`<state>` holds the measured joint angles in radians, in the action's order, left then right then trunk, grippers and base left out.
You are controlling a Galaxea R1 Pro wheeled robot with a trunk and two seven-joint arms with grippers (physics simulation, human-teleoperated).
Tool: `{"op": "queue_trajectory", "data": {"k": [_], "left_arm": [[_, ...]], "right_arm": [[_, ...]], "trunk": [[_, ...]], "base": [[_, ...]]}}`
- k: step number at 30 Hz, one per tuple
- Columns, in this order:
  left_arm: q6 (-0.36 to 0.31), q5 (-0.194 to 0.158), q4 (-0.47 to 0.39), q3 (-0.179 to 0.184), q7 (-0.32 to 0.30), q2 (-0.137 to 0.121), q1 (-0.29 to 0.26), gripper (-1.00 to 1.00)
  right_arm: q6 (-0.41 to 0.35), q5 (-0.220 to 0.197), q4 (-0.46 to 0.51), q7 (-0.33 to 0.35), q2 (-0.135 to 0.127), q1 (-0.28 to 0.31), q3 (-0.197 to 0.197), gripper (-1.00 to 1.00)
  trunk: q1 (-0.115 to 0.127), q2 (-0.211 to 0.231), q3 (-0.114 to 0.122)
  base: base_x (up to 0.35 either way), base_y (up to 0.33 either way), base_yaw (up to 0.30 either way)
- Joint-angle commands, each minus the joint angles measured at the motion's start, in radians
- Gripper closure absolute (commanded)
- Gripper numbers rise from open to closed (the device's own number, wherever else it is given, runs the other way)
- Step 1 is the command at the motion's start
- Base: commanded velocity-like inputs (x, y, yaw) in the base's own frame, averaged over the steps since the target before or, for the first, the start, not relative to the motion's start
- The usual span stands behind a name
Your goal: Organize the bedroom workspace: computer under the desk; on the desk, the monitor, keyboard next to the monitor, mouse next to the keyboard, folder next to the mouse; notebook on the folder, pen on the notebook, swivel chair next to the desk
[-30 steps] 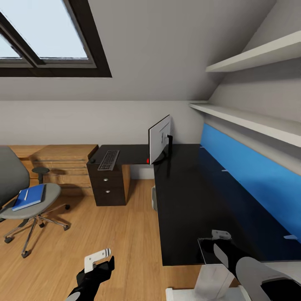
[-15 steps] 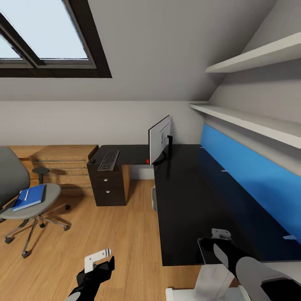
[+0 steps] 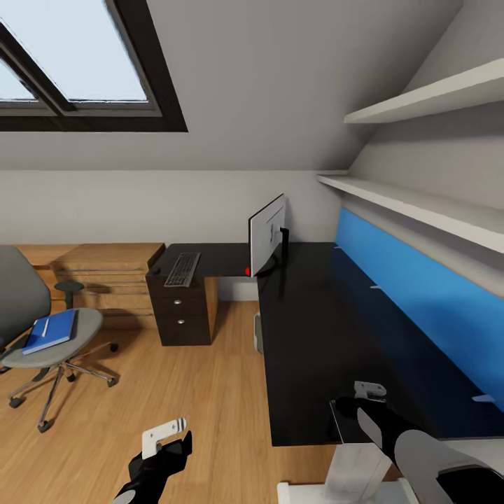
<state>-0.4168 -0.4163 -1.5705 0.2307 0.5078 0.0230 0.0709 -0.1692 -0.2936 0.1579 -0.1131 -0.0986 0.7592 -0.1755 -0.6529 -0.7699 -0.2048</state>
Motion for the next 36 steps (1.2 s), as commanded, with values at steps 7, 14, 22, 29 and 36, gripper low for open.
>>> {"op": "queue_trajectory", "data": {"k": [7, 14, 22, 29, 36], "left_arm": [[-0.002, -0.009, 0.007, 0.001, 0.007, 0.0, 0.0, -1.0], [-0.002, -0.009, 0.011, 0.018, 0.007, 0.0, 0.0, -1.0], [-0.002, -0.008, 0.012, 0.046, 0.007, -0.001, 0.0, -1.0], [0.0, -0.009, 0.007, 0.055, 0.007, -0.001, 0.0, -1.0], [0.002, -0.009, 0.002, 0.058, 0.007, 0.0, 0.0, -1.0]], "right_arm": [[0.004, -0.007, 0.003, -0.005, -0.001, 0.0, -0.01, -1.0], [0.012, -0.007, 0.003, -0.005, -0.001, 0.0, -0.01, -1.0], [0.014, -0.007, 0.003, -0.005, -0.001, 0.0, -0.01, -1.0], [0.014, -0.006, 0.003, -0.005, 0.001, 0.0, -0.01, -1.0], [0.014, -0.006, 0.002, -0.005, -0.001, 0.0, -0.01, -1.0]], "trunk": [[0.0, -0.001, -0.001], [0.0, -0.001, -0.001], [0.0, -0.001, -0.001], [0.0, -0.001, -0.001], [-0.016, -0.029, -0.014]], "base": [[0.09, -0.097, 0.0], [0.179, -0.182, 0.0], [0.111, -0.106, 0.0], [0.021, -0.02, 0.0], [0.003, -0.003, 0.0]]}}
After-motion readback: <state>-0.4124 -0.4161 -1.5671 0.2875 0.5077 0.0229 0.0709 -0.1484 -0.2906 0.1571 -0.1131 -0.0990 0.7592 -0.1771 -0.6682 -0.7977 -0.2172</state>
